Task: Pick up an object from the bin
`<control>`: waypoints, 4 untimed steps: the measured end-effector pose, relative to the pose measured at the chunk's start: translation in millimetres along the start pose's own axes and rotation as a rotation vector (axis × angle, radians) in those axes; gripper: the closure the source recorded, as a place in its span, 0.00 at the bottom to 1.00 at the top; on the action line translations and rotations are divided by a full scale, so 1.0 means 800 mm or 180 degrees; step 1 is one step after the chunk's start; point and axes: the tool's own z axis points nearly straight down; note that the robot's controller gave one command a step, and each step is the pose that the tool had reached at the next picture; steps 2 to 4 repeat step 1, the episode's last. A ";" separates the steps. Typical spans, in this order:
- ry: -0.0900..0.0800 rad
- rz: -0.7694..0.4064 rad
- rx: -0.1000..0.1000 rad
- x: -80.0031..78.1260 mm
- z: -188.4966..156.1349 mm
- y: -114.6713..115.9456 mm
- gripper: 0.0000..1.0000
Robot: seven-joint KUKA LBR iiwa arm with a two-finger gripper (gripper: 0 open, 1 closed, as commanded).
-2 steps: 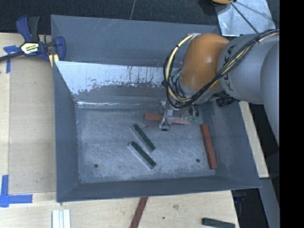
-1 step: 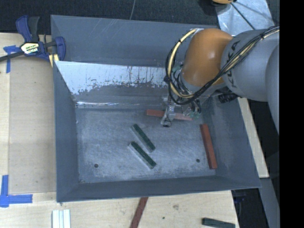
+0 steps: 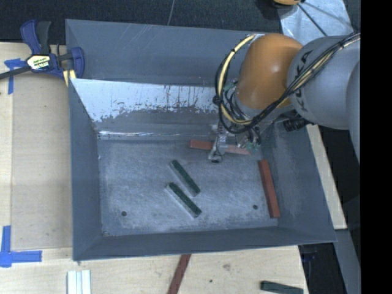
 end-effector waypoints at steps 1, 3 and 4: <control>0.0023 0.0000 0.0002 0.002 -0.024 0.000 1.00; 0.0023 0.0000 0.0002 0.002 -0.024 0.000 1.00; 0.0023 0.0000 0.0002 0.002 -0.024 0.000 1.00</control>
Offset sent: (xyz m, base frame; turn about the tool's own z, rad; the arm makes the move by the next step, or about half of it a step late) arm 0.0001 0.0000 0.0371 0.0000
